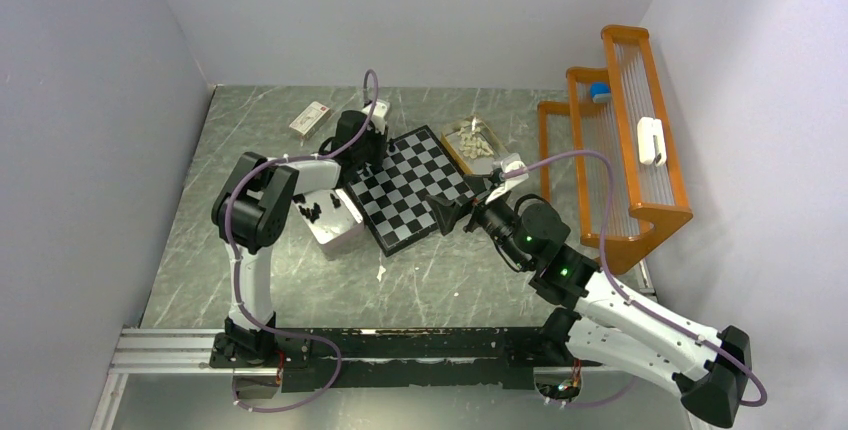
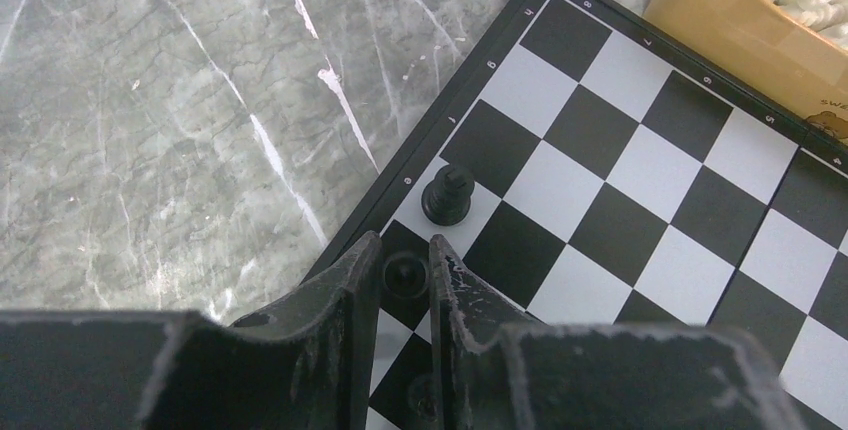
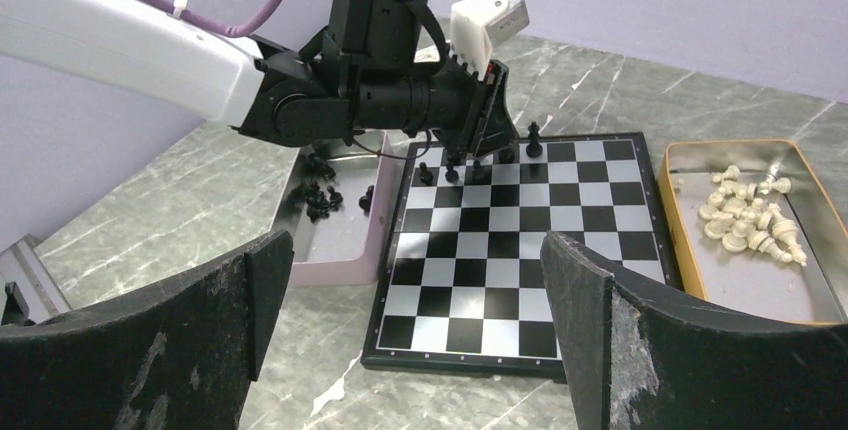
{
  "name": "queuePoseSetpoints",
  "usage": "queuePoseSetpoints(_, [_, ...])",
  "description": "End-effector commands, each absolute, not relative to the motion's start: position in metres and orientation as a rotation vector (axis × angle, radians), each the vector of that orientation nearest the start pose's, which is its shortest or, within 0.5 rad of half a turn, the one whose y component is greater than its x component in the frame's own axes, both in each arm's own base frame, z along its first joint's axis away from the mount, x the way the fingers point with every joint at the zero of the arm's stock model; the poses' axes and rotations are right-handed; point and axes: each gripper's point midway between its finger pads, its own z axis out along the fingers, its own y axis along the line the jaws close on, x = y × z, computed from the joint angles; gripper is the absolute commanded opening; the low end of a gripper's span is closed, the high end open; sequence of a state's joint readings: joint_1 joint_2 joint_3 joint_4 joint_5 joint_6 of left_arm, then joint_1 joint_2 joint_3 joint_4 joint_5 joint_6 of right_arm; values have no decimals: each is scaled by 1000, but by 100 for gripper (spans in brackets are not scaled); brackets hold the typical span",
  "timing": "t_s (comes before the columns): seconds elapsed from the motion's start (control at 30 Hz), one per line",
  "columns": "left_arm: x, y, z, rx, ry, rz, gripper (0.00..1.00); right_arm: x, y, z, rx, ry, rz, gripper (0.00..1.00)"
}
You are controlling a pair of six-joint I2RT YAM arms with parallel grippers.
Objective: Set up the chess pieces on the board
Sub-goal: Place the chess piece on the chessboard, then pick up the chess piece from the storage box.
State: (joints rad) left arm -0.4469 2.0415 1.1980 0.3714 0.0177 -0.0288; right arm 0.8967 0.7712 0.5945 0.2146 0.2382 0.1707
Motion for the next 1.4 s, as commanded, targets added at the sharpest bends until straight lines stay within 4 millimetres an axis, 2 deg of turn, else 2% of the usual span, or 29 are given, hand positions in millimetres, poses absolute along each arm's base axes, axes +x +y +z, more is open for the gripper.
queuePoseSetpoints(0.0, [504,-244,68,437,1964,-297,30,234,231,297,-348,1491,659,100])
queuePoseSetpoints(0.2, [505,-244,80,434,1950,-299,31,235,233,293,-352,1499,659,100])
queuePoseSetpoints(0.57, [501,-255,134,417,1868,-393,37,235,236,290,-354,1507,669,100])
queuePoseSetpoints(0.73, [501,-251,147,376,1898,-387,37,235,235,291,-357,1506,668,100])
queuePoseSetpoints(0.87, [499,-242,154,334,1946,-345,37,233,236,293,-357,1501,678,100])
queuePoseSetpoints(1.07, [489,-213,164,259,1998,-228,37,231,236,292,-360,1500,693,100])
queuePoseSetpoints(1.27, [463,-184,174,185,2057,-188,51,228,235,292,-361,1495,707,100])
queuePoseSetpoints(1.37, [446,-167,180,152,2088,-188,53,226,235,290,-360,1496,712,100])
